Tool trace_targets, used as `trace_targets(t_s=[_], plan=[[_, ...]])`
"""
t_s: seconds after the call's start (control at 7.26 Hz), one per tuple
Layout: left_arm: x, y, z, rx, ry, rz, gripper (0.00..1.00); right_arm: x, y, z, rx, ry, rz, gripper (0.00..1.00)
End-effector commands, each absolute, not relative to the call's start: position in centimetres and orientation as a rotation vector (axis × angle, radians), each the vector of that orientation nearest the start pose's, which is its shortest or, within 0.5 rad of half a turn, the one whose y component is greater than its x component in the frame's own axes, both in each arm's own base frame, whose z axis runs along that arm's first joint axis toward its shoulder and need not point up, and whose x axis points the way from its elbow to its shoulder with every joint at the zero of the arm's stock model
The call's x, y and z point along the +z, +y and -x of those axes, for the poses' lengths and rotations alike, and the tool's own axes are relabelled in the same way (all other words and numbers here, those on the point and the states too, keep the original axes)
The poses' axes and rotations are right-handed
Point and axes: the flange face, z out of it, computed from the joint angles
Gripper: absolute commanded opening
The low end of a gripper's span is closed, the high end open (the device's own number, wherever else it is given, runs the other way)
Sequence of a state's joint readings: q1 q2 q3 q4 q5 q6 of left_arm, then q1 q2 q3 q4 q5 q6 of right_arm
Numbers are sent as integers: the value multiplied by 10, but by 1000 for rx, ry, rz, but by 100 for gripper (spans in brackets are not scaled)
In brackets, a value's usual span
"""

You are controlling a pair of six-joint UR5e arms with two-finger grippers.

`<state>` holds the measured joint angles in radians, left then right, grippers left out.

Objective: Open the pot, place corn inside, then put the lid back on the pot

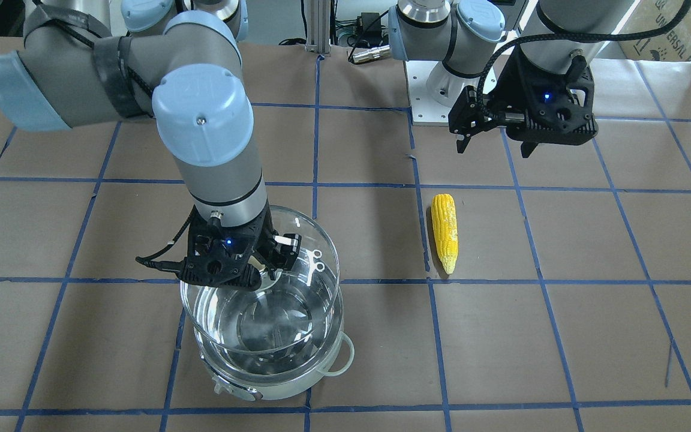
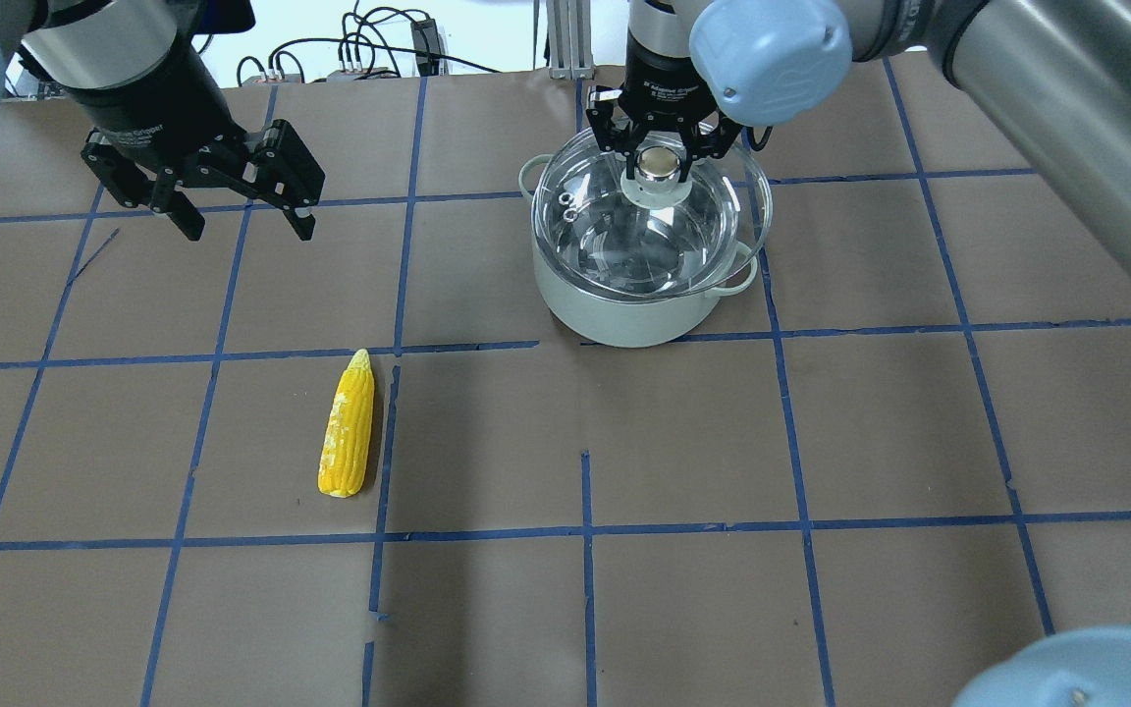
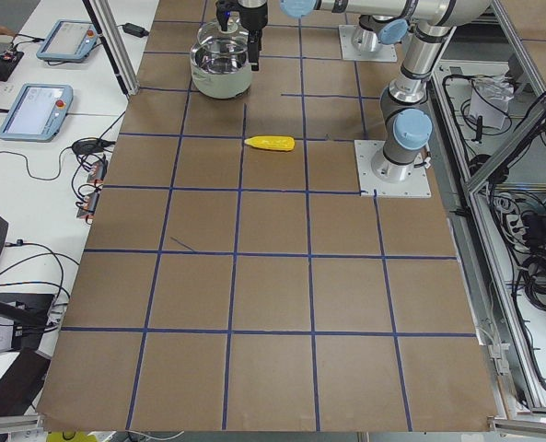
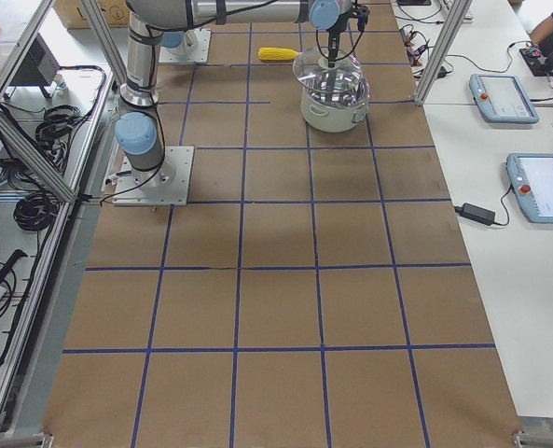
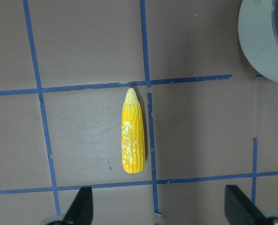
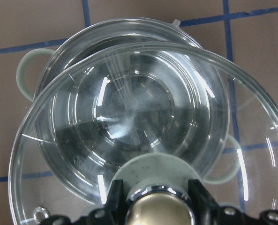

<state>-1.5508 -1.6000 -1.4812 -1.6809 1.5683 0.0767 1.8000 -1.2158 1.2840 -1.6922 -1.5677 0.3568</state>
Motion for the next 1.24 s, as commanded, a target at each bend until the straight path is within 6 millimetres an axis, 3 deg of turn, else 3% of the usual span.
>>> trace_targets(t_s=[0.0, 0.28, 0.55, 0.69, 1.1], plan=[[490, -506, 126, 130, 3144, -89, 100, 500, -560, -231, -42, 3131, -233, 38], [460, -511, 126, 176, 3150, -117, 100, 540, -528, -171, -2, 3127, -250, 36], [398, -506, 115, 247, 3146, -178, 100, 536, -502, -123, 60, 3128, -234, 36], [364, -504, 111, 221, 3146, -186, 100, 539, -488, -117, 51, 3128, -231, 36], [267, -468, 86, 244, 3153, -193, 100, 536, -485, -114, 63, 3134, -236, 36]])
